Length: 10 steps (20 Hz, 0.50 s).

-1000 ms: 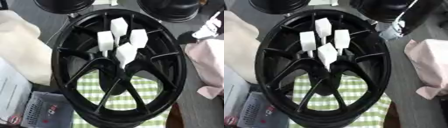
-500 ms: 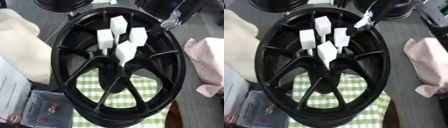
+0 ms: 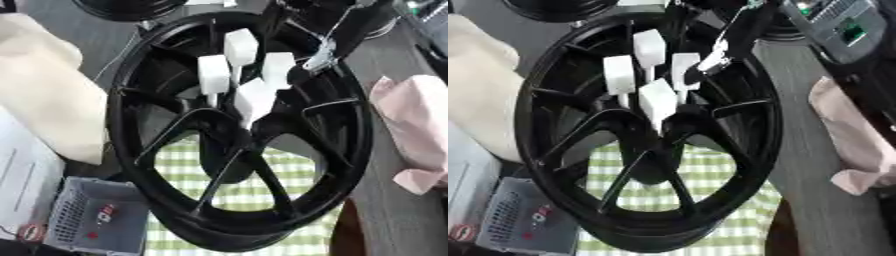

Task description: Pull the pin out of the wheel hub.

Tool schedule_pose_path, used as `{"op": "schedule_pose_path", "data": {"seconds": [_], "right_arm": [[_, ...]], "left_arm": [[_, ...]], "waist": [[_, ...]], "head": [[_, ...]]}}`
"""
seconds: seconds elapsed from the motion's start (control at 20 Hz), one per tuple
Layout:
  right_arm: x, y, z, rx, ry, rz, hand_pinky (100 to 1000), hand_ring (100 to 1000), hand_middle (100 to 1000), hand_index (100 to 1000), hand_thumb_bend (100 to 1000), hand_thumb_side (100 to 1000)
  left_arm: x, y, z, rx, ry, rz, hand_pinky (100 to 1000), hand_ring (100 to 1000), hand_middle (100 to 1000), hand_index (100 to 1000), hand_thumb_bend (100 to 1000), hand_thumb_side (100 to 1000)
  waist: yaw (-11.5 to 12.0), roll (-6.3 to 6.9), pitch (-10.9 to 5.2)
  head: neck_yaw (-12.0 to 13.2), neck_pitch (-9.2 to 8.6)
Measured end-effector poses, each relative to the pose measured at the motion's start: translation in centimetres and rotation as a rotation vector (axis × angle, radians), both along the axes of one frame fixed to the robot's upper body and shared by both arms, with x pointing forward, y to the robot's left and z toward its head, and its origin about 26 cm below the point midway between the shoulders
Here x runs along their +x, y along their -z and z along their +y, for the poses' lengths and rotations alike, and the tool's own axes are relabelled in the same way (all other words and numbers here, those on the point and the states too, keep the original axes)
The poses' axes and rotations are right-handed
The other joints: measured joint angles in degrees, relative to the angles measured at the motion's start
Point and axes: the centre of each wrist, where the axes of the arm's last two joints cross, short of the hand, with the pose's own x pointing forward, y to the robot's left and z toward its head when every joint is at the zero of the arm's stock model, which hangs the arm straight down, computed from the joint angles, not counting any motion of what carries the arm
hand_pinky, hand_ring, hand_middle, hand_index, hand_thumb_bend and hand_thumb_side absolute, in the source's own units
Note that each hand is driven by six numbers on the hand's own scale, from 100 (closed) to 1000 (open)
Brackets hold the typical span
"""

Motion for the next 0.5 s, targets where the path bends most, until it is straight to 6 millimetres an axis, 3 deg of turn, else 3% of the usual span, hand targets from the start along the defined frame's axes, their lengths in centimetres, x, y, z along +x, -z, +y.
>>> {"op": "schedule_pose_path", "data": {"seconds": [0.5], "right_arm": [[0.7,1.6,-0.8,-0.051,0.068,-0.048,845,754,676,765,619,270]], "left_arm": [[0.1,-0.1,-0.1,-0.001,0.002,-0.004,630,623,565,668,601,564]], "waist": [[0.5,-0.59,0.48]], "head": [[0.4,0.0]]}}
